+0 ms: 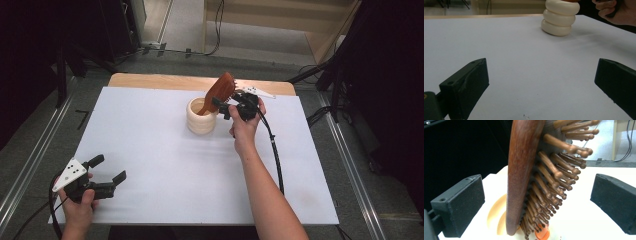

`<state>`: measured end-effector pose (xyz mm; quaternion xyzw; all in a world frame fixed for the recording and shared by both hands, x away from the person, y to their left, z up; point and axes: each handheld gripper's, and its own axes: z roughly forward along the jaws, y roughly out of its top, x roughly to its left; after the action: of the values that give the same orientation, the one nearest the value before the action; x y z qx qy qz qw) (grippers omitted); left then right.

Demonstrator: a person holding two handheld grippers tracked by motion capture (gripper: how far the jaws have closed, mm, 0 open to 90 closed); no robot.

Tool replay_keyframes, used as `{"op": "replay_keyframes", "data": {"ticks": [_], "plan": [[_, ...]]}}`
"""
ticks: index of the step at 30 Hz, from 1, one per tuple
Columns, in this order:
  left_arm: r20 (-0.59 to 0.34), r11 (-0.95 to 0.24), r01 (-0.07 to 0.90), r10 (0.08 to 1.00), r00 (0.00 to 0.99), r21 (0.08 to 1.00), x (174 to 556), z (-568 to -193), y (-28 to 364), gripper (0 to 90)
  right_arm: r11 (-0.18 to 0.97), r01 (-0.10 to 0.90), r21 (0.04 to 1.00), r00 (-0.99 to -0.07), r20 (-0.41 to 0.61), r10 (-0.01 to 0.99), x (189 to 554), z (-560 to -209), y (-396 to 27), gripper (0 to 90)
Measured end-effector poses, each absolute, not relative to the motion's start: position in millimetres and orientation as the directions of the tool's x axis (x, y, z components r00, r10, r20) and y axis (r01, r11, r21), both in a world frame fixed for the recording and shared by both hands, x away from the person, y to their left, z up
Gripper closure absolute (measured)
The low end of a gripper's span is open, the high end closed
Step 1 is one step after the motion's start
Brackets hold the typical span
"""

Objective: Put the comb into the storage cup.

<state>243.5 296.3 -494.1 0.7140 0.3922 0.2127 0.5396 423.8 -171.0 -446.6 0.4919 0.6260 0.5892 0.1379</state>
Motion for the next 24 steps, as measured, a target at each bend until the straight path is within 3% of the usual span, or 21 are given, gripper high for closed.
{"op": "replay_keyframes", "data": {"ticks": [10, 24], "plan": [[-0.120, -0.110, 0.331, 0.790, 0.602, 0.937, 244, -494, 296, 0.0, -0.073, 0.444, 0.893, -0.497, 0.314, 0.809, 412, -438, -172, 0.0], [-0.118, -0.110, 0.329, 0.789, 0.602, 0.938, 243, -494, 296, 0.0, -0.047, 0.432, 0.901, -0.505, 0.285, 0.815, 394, -434, -188, 0.0]]}}
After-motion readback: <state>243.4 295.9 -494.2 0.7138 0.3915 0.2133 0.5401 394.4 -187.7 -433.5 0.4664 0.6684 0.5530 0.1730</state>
